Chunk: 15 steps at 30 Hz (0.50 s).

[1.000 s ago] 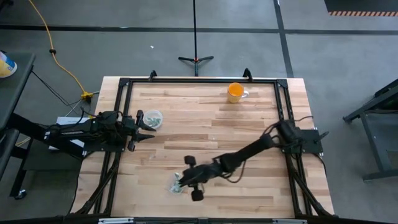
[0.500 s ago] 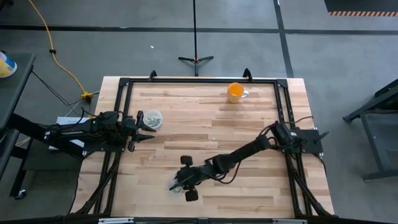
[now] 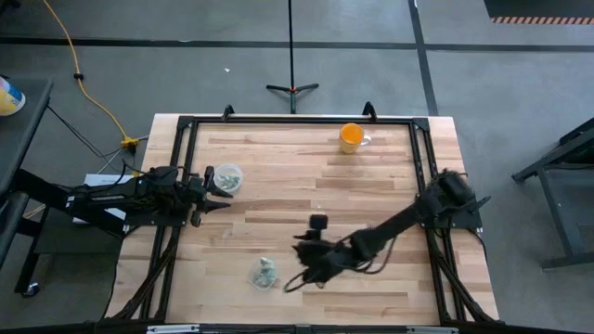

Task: Pick and place items into bin
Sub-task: Return to Home Position

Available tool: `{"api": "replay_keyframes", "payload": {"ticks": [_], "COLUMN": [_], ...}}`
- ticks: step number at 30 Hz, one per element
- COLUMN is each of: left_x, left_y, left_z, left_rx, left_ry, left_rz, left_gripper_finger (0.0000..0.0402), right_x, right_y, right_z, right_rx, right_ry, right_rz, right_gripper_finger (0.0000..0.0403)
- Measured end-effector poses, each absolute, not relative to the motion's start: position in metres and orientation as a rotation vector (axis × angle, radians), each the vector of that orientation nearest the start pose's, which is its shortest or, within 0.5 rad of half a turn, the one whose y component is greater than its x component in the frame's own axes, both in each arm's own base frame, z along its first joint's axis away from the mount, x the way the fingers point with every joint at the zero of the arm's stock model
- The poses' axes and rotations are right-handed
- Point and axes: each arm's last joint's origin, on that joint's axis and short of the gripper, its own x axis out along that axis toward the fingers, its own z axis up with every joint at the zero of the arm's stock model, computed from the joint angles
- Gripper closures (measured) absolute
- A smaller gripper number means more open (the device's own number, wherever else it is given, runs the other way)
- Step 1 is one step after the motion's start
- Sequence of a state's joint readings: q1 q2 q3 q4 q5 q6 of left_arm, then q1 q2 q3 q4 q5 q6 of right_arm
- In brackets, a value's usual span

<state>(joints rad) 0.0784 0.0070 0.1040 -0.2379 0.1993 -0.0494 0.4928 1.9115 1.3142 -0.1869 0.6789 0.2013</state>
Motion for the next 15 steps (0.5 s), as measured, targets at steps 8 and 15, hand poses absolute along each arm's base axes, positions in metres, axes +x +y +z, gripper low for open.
{"api": "replay_keyframes", "payload": {"ticks": [8, 15], "left_x": [0.09, 0.09], "left_y": [0.001, 0.001], "left_z": [0.178, 0.178], "left_rx": [-0.065, -0.066], "left_ry": [0.117, 0.117], "left_rz": [-0.118, -0.118], "left_gripper_finger": [0.0243, 0.0243], "right_x": [0.292, 0.227], "right_y": [0.111, 0.042], "right_z": [0.16, 0.155], "right_rx": [0.059, 0.105], "right_ry": [0.273, 0.231], "right_rz": [-0.06, -0.146], "right_gripper_finger": [0.0344, 0.0396]}}
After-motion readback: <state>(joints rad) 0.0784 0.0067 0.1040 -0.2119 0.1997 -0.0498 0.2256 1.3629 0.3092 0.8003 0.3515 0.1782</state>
